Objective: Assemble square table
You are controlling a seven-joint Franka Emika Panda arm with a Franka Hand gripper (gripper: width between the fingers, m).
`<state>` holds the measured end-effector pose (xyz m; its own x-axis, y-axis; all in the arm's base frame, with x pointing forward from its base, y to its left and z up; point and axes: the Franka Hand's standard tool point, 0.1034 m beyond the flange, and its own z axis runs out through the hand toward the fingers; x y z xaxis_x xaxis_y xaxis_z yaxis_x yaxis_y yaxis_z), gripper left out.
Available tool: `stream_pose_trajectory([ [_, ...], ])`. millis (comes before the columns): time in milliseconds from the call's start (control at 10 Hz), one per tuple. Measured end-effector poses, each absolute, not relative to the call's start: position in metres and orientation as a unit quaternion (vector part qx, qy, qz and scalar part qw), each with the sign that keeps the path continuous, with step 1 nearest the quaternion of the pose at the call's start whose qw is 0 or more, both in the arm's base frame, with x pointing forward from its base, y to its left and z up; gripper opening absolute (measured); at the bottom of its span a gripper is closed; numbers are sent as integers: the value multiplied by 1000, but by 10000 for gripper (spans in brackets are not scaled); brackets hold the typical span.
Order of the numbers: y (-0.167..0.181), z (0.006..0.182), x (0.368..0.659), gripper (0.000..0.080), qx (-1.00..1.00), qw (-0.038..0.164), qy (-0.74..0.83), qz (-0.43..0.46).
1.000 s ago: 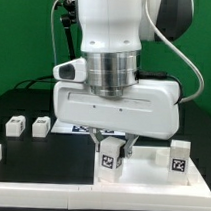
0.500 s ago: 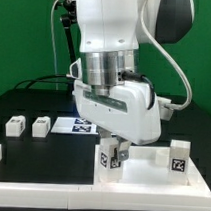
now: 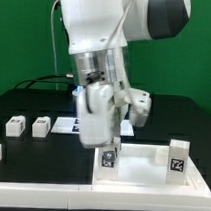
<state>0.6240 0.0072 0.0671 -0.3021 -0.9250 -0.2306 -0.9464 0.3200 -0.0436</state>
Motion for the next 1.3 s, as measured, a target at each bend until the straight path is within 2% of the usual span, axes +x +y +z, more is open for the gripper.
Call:
stream_pose_trajectory([
  [300,7,68,624,294,-549,100,829,50],
  [400,7,67,623,326,-548,100,829,50],
  [500,8,67,623,463,-550,100,828,50],
  [600,8,67,623,463,-550,100,827,50],
  [700,8,67,623,604,-551,100,827,50],
  [800,8,66,623,635,-552,100,826,50],
  [1100,15,71,623,649,-565,104,817,49],
  [1300,17,91,619,649,-575,116,809,47],
])
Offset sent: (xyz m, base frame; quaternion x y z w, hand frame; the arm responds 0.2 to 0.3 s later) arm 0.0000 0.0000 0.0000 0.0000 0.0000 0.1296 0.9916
